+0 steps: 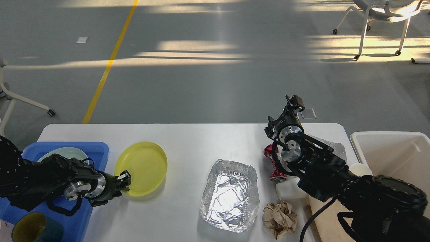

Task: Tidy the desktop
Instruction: 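Grip the rim of the yellow plate with the left gripper, then lift the yellow plate up high with the left gripper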

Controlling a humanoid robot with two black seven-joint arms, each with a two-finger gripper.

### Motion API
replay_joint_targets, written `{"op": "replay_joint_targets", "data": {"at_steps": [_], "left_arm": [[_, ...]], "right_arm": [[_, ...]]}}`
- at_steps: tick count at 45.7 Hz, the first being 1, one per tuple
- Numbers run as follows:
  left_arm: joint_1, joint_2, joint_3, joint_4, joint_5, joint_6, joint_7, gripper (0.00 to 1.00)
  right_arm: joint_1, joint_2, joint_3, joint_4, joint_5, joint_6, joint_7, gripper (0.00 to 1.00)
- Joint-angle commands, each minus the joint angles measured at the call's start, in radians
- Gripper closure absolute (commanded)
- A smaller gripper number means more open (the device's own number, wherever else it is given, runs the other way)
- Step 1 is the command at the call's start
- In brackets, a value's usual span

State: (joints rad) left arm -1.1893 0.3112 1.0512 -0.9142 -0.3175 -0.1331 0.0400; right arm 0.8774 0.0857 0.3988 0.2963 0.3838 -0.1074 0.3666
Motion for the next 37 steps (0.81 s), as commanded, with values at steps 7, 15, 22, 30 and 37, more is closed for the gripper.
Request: {"op": "replay_joint_targets", "data": {"at_steps": [7, 15, 22, 30, 37], "left_arm": [[-0.001, 0.002, -0.03, 0.001, 0.002, -0.011, 0.041, 0.83], [-0.001, 0.005, -0.051, 0.0, 0.005, -0.025, 0.081, 1.0], [-0.007, 0.006, -0.068, -0.005, 0.005, -0.043, 0.107, 1.0], [-0.053, 0.028, -0.054, -0.032, 0.008, -0.106, 0.135, 1.0], [-0.156, 0.095, -0.027, -0.091, 0.038, -0.282, 0.149, 1.0]], "right_arm": [[0.0, 0.0, 0.0, 0.0, 0.001, 0.0, 0.0, 0.0], [0.0, 0.0, 0.0, 0.0, 0.0, 0.0, 0.0, 0.0], [0.0, 0.0, 0.0, 0.0, 0.001, 0.0, 0.0, 0.0], [0.0, 0.0, 0.0, 0.0, 0.0, 0.0, 0.0, 0.0], [0.0, 0.0, 0.0, 0.0, 0.0, 0.0, 0.0, 0.0]]}}
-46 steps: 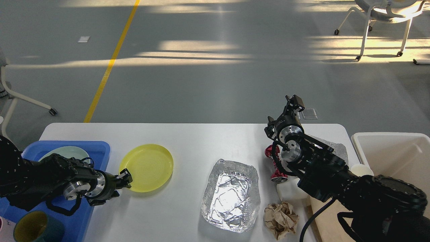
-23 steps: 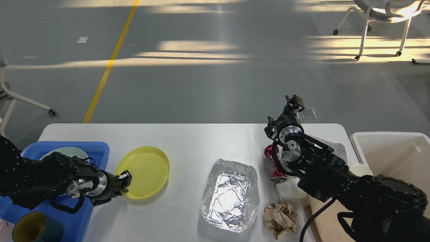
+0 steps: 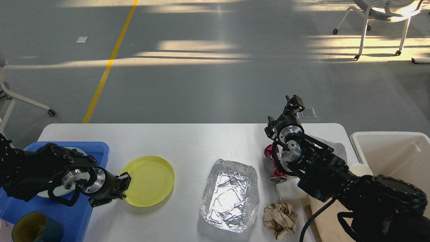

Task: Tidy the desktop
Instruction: 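Lift the yellow plate up high with the left gripper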

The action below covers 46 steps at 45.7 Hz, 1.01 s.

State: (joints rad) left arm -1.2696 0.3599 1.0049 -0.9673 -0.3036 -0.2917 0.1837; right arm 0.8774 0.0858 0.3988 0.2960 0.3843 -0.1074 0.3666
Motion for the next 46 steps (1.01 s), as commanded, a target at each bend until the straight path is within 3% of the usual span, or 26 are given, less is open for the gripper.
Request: {"op": "replay_joint_targets", "data": {"at_steps": [1, 16, 26, 32, 46], "left_arm": [[-0.089, 0.051, 0.024, -0.044, 0.032, -0.15, 0.005, 1.0], [-0.283, 0.125, 0.095, -0.057, 0.072, -0.392, 0.003, 1.0], [-0.525, 0.224, 0.142, -0.057, 0.171, -0.668, 0.003, 1.0], [-0.75, 0.267, 0.167, -0.057, 0.297, -0.668, 0.0, 1.0], [-1.093, 0.222, 0.264, -0.057, 0.311, -0.668, -0.004, 1.0]], "right_arm": [[0.0, 0.0, 0.0, 0.0, -0.001, 0.0, 0.0, 0.0], [0.0, 0.0, 0.0, 0.0, 0.001, 0.0, 0.0, 0.0], [0.0, 0.0, 0.0, 0.0, -0.001, 0.0, 0.0, 0.0], [0.0, 0.0, 0.0, 0.0, 0.001, 0.0, 0.0, 0.0], [0.0, 0.0, 0.0, 0.0, 0.001, 0.0, 0.0, 0.0]]}}
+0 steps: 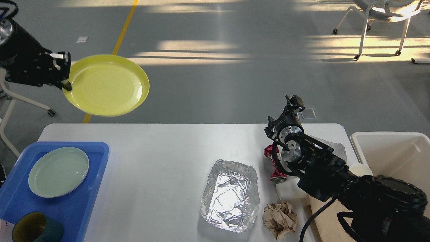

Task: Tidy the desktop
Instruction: 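Lift the yellow plate up high with the left gripper, then lower the yellow plate onto the green plate in the blue tray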

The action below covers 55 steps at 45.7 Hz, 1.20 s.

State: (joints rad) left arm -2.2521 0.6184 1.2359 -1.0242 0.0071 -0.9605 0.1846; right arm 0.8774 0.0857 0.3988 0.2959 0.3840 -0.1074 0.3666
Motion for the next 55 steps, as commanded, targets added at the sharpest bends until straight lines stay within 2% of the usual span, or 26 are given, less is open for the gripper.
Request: {"op": "replay_joint_targets", "data": {"at_steps": [1, 9, 22, 31, 36, 41, 55], "left_arm": [[-0.128, -0.049, 0.037, 0.0, 0.001, 0.001, -0.007, 1.0], [-0.253, -0.135, 0.079, 0.0, -0.002, 0.001, -0.024, 1.0], [-0.411, -0.224, 0.103, -0.01, -0.002, 0.001, -0.083, 1.0], [-0.457, -0.235, 0.105, -0.05, -0.004, 0.001, -0.086, 1.0], [-0.431, -0.232, 0.135, -0.05, -0.001, 0.001, -0.085, 1.0], [-0.354, -0.218, 0.191, -0.047, 0.001, 0.001, -0.085, 1.0], [-0.014, -0.109, 0.335, -0.045, 0.004, 0.001, -0.083, 1.0]], "right_arm": [[0.0, 0.0, -0.001, 0.0, -0.001, 0.0, 0.0, 0.0], [0.0, 0.0, 0.0, 0.0, -0.001, 0.0, 0.0, 0.0], [0.0, 0.0, 0.0, 0.0, -0.001, 0.0, 0.0, 0.0], [0.0, 0.0, 0.0, 0.0, -0.001, 0.0, 0.0, 0.0], [0.0, -0.001, 0.0, 0.0, -0.001, 0.0, 0.0, 0.0], [0.0, -0.001, 0.0, 0.0, 0.001, 0.0, 0.0, 0.0], [0.0, 0.0, 0.0, 0.0, -0.001, 0.0, 0.0, 0.0]]}}
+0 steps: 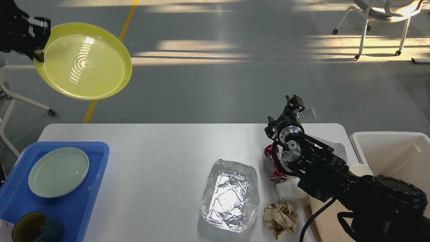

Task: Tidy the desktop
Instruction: 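Lower the yellow plate onto the green plate in the blue tray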

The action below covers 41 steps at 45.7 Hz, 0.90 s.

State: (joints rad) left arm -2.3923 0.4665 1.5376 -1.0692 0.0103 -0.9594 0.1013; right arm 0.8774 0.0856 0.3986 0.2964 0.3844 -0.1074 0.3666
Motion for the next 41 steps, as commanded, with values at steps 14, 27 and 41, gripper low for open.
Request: {"op": "replay_joint_targets", "data": {"at_steps": [14, 27, 41], "left_arm": [[0.467, 0.143, 0.021, 0.015, -0.003, 0.174, -0.005, 1.0], [0.667, 0.144, -0.033, 0.018, -0.004, 0.626, -0.003, 1.0], [0.817, 0.139, -0.085, 0.058, -0.004, 0.797, 0.005, 1.0]], "right_arm": [[0.0, 0.0, 0.0, 0.0, -0.001, 0.0, 0.0, 0.0], [0.0, -0.001, 0.0, 0.0, -0.001, 0.0, 0.0, 0.0], [0.0, 0.0, 0.0, 0.001, -0.001, 0.0, 0.0, 0.0]]}}
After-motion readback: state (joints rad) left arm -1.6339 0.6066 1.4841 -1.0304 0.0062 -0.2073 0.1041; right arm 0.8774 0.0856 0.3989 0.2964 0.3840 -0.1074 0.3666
